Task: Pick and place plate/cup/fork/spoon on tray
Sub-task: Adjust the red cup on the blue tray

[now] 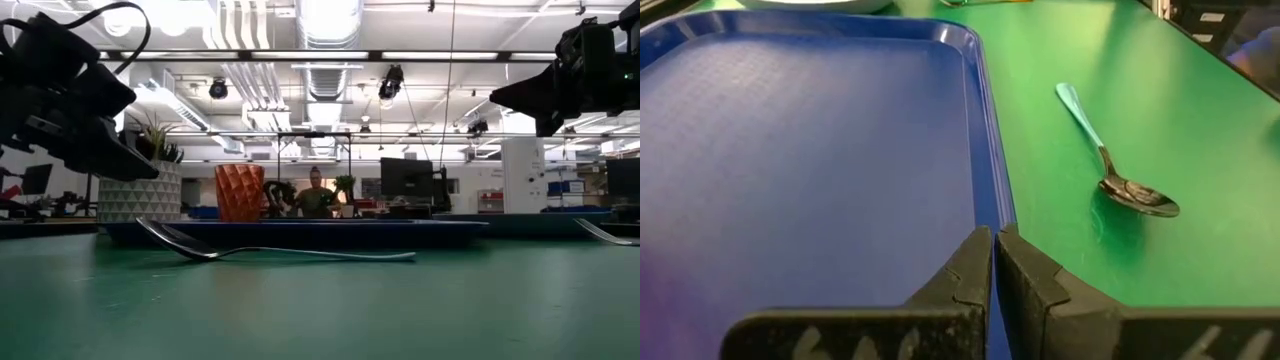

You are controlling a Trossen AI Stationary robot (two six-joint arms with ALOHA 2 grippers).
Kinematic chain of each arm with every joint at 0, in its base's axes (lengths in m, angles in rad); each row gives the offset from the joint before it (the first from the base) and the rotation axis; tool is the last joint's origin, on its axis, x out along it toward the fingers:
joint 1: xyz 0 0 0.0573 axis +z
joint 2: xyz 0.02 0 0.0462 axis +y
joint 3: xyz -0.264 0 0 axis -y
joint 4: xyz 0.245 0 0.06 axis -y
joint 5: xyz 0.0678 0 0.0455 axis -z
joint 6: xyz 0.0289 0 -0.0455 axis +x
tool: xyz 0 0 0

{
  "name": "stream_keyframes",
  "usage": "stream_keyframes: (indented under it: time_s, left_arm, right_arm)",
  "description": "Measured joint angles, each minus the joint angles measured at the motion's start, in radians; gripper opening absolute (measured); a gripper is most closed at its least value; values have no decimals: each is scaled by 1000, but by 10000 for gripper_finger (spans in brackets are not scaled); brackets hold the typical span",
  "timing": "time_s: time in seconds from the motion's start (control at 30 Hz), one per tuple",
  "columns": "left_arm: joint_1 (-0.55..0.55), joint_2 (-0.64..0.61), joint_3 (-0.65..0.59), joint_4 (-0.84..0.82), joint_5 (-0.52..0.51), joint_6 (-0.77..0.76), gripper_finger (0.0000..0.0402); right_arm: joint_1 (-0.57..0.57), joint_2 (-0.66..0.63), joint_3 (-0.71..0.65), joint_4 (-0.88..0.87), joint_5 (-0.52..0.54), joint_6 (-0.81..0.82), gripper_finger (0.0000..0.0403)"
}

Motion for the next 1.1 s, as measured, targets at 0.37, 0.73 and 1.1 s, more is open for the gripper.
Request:
stream_keyframes:
  time_s: [0.37,0.73,1.1]
  left_arm:
    - [0,55,0,0,0,0,0]
    - [0,109,0,0,0,0,0]
    - [0,165,0,0,0,0,0]
  right_arm:
    - [0,0,0,0,0,-1,18]
    - [0,0,0,0,0,0,18]
    - [0,0,0,0,0,-1,18]
